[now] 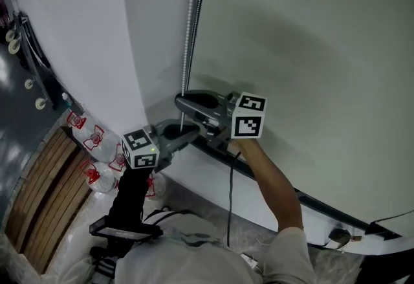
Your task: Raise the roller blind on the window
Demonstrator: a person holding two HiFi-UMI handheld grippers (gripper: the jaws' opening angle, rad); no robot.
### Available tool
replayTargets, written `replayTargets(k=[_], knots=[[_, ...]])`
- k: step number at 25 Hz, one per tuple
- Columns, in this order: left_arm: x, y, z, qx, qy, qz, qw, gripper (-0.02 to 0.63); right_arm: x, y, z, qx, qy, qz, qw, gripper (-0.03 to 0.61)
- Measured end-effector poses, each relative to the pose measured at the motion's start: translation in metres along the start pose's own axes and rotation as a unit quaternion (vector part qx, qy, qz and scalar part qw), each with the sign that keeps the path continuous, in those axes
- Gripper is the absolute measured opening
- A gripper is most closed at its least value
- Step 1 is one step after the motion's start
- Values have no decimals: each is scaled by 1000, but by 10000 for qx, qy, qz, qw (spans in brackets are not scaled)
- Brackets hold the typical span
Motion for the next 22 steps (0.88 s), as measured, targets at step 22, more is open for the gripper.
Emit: replayTargets(k=[22], knots=[[1, -2, 2, 27, 0, 40, 10000, -2, 12, 29, 223, -1569, -1196, 190, 9802, 22]])
Point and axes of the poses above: the fingertips, and each gripper's own axes: x forward along the fingers, y to its left, z out of its top, the point moved 6 cm from there along -x, backward along the fingers, and after that the axes turned 2 degrees about -x, right-handed, at the moved point
